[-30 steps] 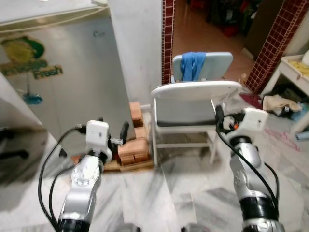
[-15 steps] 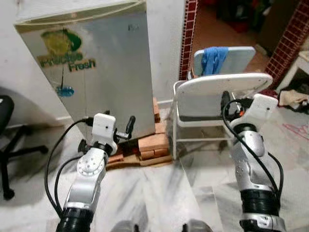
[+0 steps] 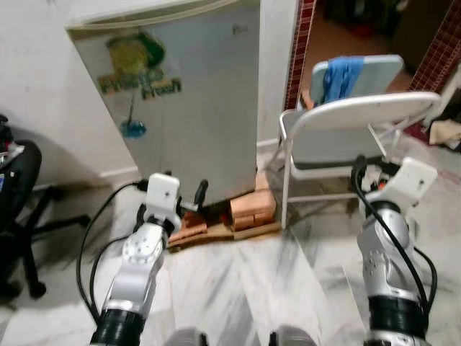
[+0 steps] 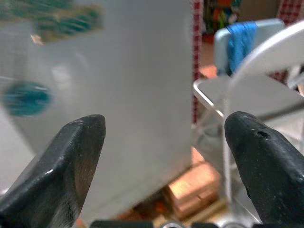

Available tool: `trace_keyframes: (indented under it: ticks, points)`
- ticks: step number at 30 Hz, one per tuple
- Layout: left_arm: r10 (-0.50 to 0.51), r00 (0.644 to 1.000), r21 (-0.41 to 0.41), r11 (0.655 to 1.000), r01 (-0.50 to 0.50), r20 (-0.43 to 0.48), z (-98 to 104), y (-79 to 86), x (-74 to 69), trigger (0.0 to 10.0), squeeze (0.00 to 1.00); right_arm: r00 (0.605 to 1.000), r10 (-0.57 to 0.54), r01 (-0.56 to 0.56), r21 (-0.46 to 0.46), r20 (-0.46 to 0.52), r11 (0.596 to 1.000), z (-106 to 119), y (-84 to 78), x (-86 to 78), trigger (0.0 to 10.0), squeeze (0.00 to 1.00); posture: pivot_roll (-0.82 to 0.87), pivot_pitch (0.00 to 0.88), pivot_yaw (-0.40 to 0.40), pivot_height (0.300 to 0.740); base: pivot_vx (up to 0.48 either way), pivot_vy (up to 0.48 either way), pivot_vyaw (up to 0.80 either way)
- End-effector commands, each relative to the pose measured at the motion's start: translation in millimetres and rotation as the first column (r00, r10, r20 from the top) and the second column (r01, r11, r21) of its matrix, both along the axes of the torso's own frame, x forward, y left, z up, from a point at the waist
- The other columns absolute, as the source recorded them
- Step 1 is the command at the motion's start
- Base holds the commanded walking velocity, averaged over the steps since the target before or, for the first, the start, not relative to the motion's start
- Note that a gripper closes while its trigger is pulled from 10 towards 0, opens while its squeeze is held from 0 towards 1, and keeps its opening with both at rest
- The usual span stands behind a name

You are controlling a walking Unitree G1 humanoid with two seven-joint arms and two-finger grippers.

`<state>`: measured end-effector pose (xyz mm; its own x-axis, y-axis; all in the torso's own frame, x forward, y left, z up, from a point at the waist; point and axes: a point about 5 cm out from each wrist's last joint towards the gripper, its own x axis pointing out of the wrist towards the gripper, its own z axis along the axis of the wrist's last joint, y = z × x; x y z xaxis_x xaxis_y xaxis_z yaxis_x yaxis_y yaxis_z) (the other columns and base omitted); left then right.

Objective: Restocking fridge

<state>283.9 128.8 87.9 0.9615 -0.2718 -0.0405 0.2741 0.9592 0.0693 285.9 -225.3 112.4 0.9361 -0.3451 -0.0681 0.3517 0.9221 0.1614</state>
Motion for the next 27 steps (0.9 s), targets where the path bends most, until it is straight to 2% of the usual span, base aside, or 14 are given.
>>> trace_keyframes:
  ticks: [1,7,12,16,18,22,23,27]
  points:
    - [0.058,0.998,0.015,0.998,-0.057,-0.017,-4,17.0,-3.8,10.0,0.0,0.996,0.085,-0.085,-0.004,0.005,0.996,1,20.2,2.2,10.0,0.0,-0.11,0.0,0.034,0.74,0.0,0.458,-0.58]
    - [0.036,0.999,0.014,0.999,-0.036,0.007,5,18.3,-6.3,10.0,0.0,0.995,0.088,-0.088,0.0,-0.036,0.996,-16,24.9,-3.4,10.0,0.0,-0.09,0.0,0.048,0.74,0.0,0.458,-0.8]
    - [0.029,0.999,0.023,0.999,-0.029,0.017,9,16.5,-2.9,10.0,0.0,0.996,0.088,-0.088,0.018,-0.011,0.996,-10,27.9,0.0,10.0,0.0,-0.09,0.0,0.033,0.74,0.0,0.45,-0.75]
    - [0.018,0.999,0.029,0.999,-0.018,0.031,11,14.0,-3.3,10.0,0.0,0.991,0.137,-0.137,0.001,0.013,0.991,-6,31.2,-1.3,10.0,0.0,-0.08,0.0,0.035,0.74,0.0,0.458,0.0]
    - [-0.014,0.998,0.068,0.998,0.01,0.054,12,14.7,-5.7,10.0,0.0,0.99,0.143,-0.143,0.009,0.011,0.99,-12,35.8,-1.6,10.0,0.0,-0.07,0.0,0.047,0.74,0.0,0.48,0.0]
    - [0.023,0.999,0.051,0.998,-0.025,0.034,10,25.2,-11.8,10.0,0.0,0.977,0.21,-0.209,-0.047,0.032,0.977,-5,52.7,-0.9,10.0,0.0,-0.05,0.017,0.044,0.74,0.0,0.48,0.0]
    - [0.033,0.999,0.054,0.998,-0.034,0.028,9,29.1,-16.3,10.0,0.0,0.964,0.263,-0.26,-0.079,0.037,0.962,-3,61.6,-3.7,10.0,0.0,-0.04,0.024,0.038,0.74,0.0,0.48,0.0]
    - [0.072,0.997,0.051,0.996,-0.073,0.022,6,32.0,-21.7,10.0,0.0,0.951,0.308,-0.304,-0.101,0.024,0.947,-4,65.8,-7.0,10.0,0.0,-0.03,0.024,0.01,0.74,0.0,0.48,0.0]
